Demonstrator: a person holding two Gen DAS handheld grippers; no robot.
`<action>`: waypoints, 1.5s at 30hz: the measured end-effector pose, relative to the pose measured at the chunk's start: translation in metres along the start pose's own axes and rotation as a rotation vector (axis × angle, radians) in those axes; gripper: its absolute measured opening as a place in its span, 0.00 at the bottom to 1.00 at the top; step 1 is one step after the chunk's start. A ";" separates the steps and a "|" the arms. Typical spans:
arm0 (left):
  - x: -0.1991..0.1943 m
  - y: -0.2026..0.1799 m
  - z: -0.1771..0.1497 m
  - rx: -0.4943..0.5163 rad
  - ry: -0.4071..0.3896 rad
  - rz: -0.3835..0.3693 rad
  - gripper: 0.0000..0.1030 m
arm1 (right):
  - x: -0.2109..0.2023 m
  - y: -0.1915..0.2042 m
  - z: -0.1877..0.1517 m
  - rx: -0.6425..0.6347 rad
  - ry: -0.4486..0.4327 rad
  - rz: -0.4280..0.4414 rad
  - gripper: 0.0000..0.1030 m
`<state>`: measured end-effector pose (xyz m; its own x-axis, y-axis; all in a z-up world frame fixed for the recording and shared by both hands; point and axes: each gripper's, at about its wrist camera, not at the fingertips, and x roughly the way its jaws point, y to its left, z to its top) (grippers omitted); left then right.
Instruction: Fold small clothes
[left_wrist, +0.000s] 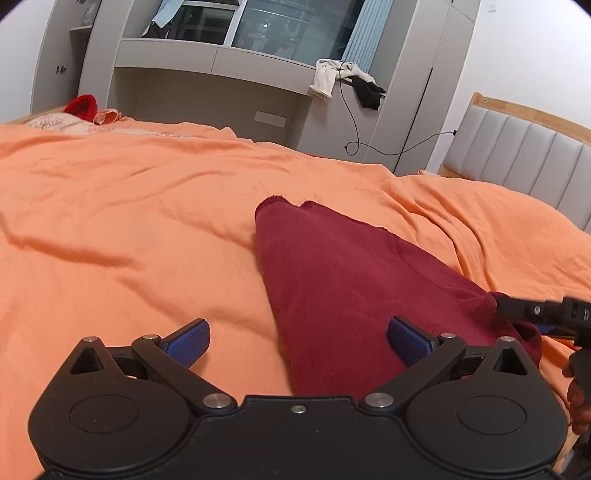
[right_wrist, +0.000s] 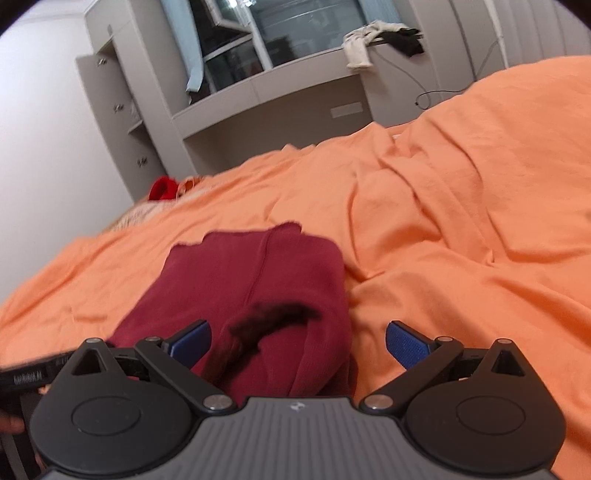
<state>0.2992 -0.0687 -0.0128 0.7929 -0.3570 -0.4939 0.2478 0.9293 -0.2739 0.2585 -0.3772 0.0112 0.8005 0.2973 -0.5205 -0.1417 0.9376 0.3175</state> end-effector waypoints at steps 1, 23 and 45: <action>0.000 0.000 -0.002 -0.004 -0.002 -0.001 0.99 | 0.001 0.004 -0.003 -0.025 0.013 -0.006 1.00; -0.020 -0.023 -0.019 0.115 -0.123 -0.092 1.00 | -0.002 0.040 -0.039 -0.347 -0.043 -0.113 1.00; 0.001 -0.015 -0.026 0.066 0.004 -0.032 1.00 | 0.005 -0.023 0.005 0.164 -0.101 0.015 0.26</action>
<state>0.2815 -0.0853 -0.0303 0.7816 -0.3867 -0.4894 0.3092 0.9216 -0.2344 0.2682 -0.3984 0.0054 0.8544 0.2833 -0.4356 -0.0635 0.8889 0.4537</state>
